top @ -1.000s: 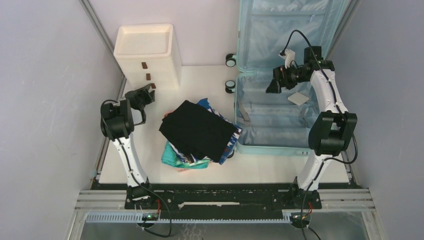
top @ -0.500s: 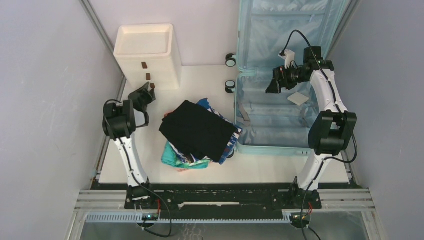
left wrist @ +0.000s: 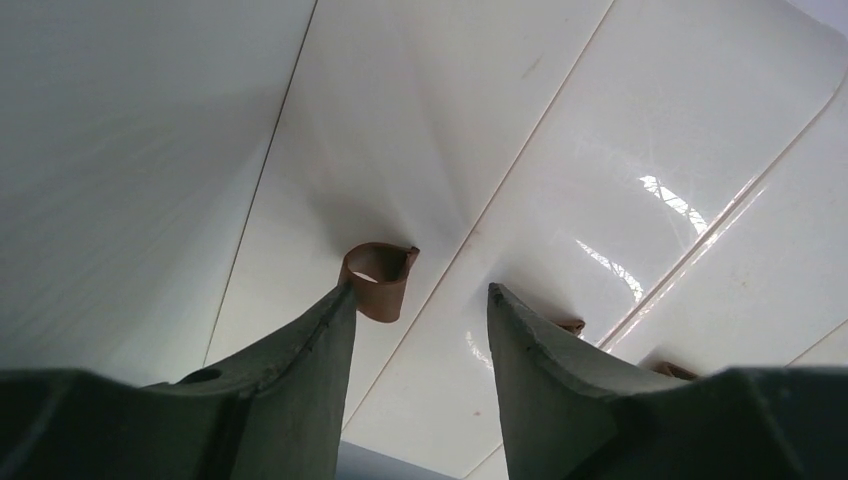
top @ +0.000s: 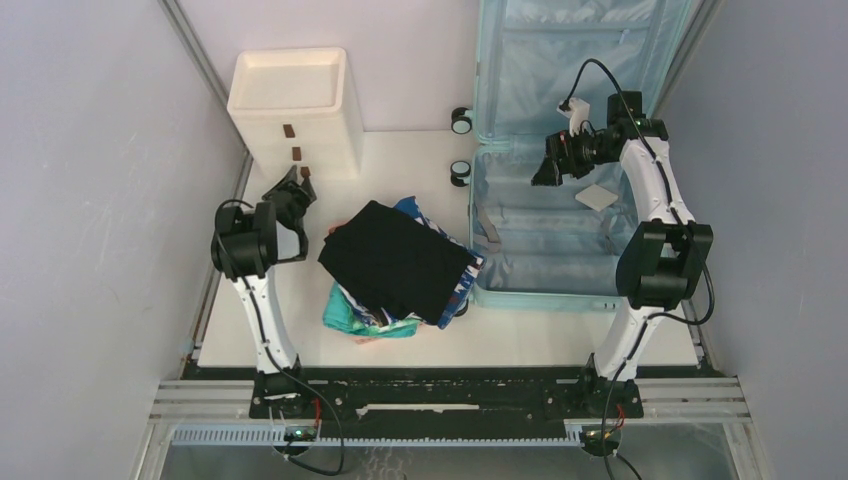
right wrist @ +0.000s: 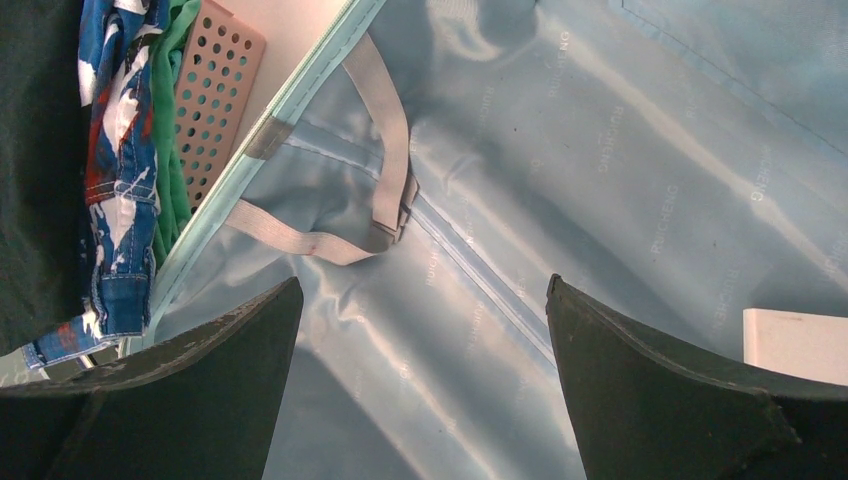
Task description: Open, take out, and arrange the luggage
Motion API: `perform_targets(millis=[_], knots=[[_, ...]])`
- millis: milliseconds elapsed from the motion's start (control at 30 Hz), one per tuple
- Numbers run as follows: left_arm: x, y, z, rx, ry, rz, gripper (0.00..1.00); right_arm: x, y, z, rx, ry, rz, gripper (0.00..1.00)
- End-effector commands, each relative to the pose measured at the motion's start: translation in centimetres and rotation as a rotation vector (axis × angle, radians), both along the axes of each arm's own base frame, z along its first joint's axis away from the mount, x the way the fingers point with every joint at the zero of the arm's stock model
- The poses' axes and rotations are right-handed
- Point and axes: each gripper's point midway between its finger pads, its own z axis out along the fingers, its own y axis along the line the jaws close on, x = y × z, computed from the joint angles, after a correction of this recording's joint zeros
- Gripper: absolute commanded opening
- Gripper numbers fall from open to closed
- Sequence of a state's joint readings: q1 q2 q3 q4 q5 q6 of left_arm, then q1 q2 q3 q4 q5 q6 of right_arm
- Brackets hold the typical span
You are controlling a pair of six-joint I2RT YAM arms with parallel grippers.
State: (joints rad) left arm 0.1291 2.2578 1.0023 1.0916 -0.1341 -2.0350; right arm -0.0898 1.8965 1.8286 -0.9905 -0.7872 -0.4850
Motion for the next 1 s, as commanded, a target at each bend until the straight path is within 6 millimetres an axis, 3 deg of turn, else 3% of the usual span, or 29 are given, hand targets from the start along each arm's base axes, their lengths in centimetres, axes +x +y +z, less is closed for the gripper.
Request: perform_targets(millis=[0,200,500,800,933,967], knots=[[0.3,-0.6,-1.4,-0.144,0.028,0.017,0.54,0.7,0.3,1.6,0.013,-0.055,0.015,1.0],[0.5,-0.8,-2.1,-0.128,0.061,0.004,0.37,0.6,0.0,1.8,0.014,-0.057,0.008,1.0],[1.0,-1.1,-2.6,-0.1,0.068,-0.039,0.0,0.5,-0.3,1.9,0.015,-0.058,0.002,1.0],[-1.0,-0.6,-3.3,-0.047,0.12,-0.056,0.01,0.4,-0.2,1.9,0.021,-0.057,0.003,1.0],[-1.9,-0.6,-4.0,-0.027,0.173,-0.063,0.37,0.3,-0.2,1.9,0.025,-0.056,0.006,1.0],[-2.0,-0.6,-4.0,-0.028,0.178,-0.063,0.42,0.3,-0.2,1.9,0.025,-0.056,0.006,1.0]])
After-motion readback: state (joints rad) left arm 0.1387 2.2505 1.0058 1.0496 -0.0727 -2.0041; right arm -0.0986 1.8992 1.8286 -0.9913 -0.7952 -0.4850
